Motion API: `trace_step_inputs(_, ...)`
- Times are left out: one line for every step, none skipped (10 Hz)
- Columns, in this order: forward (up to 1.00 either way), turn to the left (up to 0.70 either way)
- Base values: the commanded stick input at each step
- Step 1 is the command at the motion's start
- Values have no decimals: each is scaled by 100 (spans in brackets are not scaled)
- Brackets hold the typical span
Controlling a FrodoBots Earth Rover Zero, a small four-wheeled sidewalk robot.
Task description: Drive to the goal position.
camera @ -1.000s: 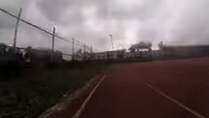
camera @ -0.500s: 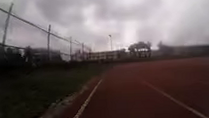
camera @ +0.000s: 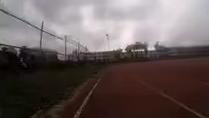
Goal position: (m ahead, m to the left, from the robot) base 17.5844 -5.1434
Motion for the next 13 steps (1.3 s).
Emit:
trace_step_inputs(70,0)
trace_step_inputs(70,0)
trace_step_inputs(70,0)
trace_step_inputs(70,0)
trace_step_inputs(70,-7)
trace_step_inputs(70,-24)
trace_step_inputs(70,-28)
trace_step_inputs(70,-28)
trace_step_inputs(70,-28)
trace_step_inputs(70,-28)
trace_step_inputs(70,-28)
trace_step_inputs(70,-28)
trace_step_inputs(70,-25)
